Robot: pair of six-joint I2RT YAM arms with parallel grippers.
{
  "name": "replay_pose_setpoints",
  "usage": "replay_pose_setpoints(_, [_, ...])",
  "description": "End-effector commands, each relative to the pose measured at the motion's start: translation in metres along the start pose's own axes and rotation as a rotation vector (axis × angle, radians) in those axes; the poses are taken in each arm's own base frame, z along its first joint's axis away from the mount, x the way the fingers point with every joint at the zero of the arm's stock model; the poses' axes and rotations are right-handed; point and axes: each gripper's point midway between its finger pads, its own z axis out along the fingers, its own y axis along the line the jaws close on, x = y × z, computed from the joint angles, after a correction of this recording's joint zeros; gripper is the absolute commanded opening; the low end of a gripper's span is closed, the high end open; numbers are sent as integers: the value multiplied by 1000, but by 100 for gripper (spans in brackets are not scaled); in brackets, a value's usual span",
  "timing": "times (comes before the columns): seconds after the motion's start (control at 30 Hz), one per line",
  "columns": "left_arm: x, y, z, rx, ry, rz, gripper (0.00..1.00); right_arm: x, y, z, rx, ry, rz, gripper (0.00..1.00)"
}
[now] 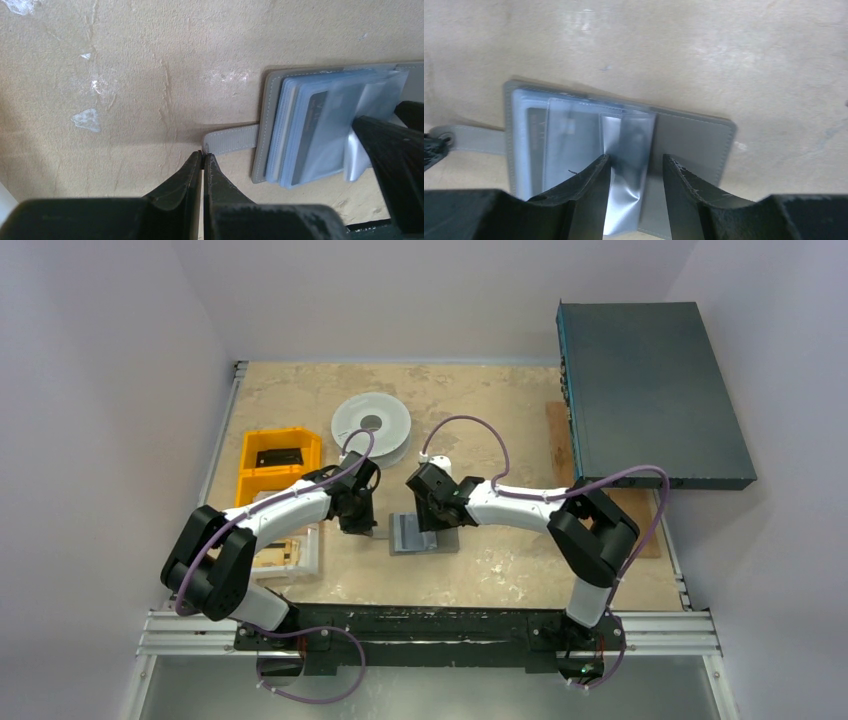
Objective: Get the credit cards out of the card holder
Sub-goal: Open the card holder at the center of the board.
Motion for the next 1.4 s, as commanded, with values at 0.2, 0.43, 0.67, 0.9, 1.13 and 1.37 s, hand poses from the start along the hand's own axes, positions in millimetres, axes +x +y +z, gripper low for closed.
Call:
replay_pose_setpoints(0.2, [-13,-1,-8,6,-34,12,0,7,-35,-6,64,18,20,41])
replay_pose_setpoints(0.43, [-15,-12,-15,59,-31,19,3,12,-38,-6,48,24,31,41])
replay_pose_setpoints(0.67, [-25,-43,-42,155,-70,54,20,21,-34,2,19,51,36,39])
replay_pose_setpoints(0.9, [-29,-77,-61,243,-78,84,21,26,-34,6,13,64,33,37])
replay_pose_setpoints(1.13, [-16,-103,-42,281,-17,102,16,28,-34,7,7,63,36,36])
replay_pose_setpoints(1.37, [-7,-100,-12,241,36,102,9,29,-35,8,6,66,36,36])
